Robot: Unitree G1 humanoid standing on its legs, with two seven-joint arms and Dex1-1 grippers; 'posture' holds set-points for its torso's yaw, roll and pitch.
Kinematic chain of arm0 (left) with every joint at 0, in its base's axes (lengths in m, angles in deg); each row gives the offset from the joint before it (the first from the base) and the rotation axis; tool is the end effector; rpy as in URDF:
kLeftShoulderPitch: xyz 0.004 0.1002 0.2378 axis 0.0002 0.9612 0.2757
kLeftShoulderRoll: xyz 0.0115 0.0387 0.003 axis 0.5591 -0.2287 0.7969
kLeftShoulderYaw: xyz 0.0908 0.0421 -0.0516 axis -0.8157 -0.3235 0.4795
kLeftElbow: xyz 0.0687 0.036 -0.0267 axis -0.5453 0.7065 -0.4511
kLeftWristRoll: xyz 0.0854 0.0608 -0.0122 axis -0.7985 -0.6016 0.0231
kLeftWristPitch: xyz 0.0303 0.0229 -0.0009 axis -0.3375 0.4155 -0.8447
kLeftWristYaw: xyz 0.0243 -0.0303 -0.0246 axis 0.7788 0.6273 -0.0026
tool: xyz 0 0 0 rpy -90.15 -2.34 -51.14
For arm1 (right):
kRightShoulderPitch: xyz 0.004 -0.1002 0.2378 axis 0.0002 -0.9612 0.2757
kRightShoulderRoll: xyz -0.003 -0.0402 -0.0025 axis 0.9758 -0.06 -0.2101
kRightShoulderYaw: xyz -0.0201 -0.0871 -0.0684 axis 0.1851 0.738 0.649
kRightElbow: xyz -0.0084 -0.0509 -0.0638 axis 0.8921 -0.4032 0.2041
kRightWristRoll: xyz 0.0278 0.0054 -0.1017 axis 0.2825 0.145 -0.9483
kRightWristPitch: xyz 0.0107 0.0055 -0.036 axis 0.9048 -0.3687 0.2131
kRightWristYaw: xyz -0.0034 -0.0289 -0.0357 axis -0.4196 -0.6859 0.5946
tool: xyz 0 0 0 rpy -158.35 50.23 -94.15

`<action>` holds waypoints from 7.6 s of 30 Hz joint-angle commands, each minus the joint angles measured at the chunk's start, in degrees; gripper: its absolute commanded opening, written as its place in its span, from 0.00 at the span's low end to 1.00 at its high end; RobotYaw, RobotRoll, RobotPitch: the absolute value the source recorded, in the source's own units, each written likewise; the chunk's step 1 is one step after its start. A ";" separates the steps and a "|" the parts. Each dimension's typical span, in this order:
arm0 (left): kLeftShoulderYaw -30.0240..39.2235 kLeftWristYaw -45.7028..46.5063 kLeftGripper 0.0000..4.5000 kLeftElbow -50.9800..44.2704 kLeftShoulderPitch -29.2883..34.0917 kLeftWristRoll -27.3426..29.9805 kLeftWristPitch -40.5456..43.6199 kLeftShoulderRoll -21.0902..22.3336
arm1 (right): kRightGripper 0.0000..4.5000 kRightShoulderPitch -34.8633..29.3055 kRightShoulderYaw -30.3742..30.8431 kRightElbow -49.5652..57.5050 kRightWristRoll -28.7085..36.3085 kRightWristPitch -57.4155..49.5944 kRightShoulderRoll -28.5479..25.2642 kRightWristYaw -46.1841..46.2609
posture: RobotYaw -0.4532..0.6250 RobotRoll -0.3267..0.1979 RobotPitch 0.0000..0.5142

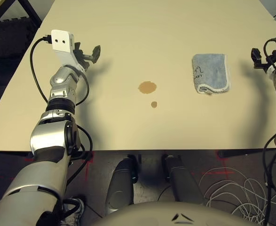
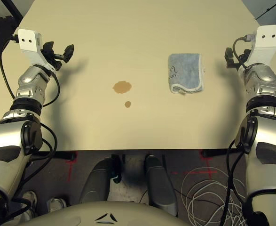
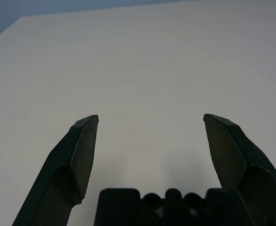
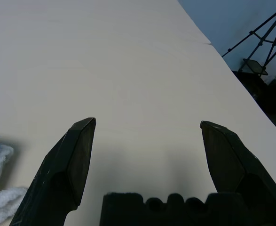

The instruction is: Wipe the water off the table with a rag.

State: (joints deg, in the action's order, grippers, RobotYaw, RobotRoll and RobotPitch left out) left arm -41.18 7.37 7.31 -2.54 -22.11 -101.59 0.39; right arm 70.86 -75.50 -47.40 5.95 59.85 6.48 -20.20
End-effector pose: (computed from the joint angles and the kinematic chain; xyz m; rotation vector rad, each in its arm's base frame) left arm 0.3622 0.2646 0.1646 0.0684 -0.1797 -0.1776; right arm 0.3253 -0.3512 0.1755 -0.1565 0.0004 -0.2197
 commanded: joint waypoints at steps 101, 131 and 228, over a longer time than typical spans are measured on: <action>-8.76 -45.20 1.00 -19.80 -3.24 5.15 23.78 7.80 | 0.00 16.70 2.31 30.53 17.67 -88.13 18.09 -30.71 | 0.35 0.62 0.52; -23.67 -65.17 1.00 -35.46 -3.49 10.88 43.14 23.55 | 0.00 3.16 -10.17 58.32 44.91 -100.93 46.99 15.01 | 0.36 0.62 0.55; -27.39 -65.17 1.00 -25.90 -7.48 9.66 35.28 19.74 | 0.00 -9.56 -7.49 66.14 29.26 -95.36 33.49 14.44 | 0.29 0.62 0.58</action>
State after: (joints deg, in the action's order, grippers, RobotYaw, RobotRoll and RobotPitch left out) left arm -68.51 -57.26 -19.51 -9.73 -11.83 -65.80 20.10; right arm 63.05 -83.43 20.32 37.68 -36.77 42.18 -5.78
